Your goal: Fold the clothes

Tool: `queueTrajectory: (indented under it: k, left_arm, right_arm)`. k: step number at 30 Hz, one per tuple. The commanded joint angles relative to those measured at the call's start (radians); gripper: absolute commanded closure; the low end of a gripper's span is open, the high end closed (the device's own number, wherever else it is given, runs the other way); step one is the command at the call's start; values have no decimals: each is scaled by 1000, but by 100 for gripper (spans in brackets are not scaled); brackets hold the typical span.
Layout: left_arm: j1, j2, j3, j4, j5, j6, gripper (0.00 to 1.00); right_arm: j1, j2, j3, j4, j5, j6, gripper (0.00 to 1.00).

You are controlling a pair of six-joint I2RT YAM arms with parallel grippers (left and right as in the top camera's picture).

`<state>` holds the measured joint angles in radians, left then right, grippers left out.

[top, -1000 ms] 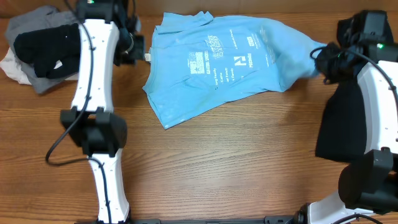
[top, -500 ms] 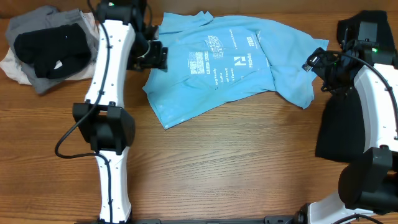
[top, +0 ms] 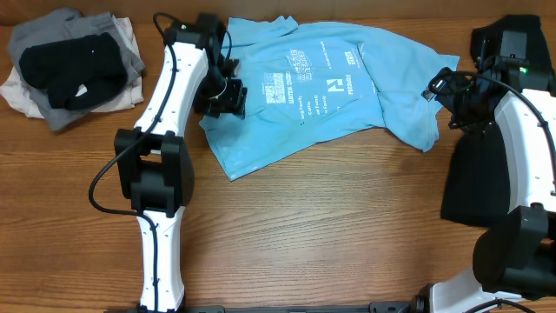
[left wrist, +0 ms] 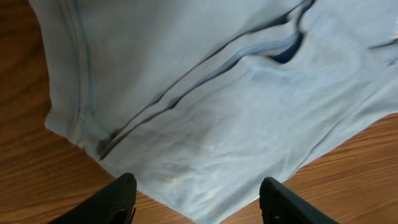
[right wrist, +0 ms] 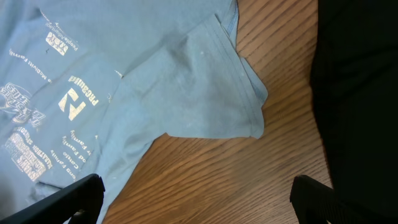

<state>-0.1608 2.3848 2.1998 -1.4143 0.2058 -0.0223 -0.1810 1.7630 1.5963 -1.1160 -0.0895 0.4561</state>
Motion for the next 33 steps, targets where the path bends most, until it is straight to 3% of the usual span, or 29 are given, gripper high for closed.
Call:
queueTrajectory:
  k: [1,12,15,18,24,33]
  left_arm:
    - [17,-17,-45,18,5,23,33]
    - [30,-17,-125,47,6,22,59]
    - [29,-17,-138,56,46,23,75]
    - [26,-17,-164,76,84,20,83]
    - [22,-17,-257,131,84,19,90]
    - [27,-17,-309,161,29,19,90]
  right_arm:
    - [0,-34,-7,3,-2,-16,0]
    - [1,-34,-7,-8,-2,-15,0]
    - [1,-34,-7,-8,-2,-15,0]
    - [1,-34,-7,-8,-2,-15,0]
    - [1,-34,-7,-8,-2,-15,0]
    - [1,-34,-7,-11,-2,-15,0]
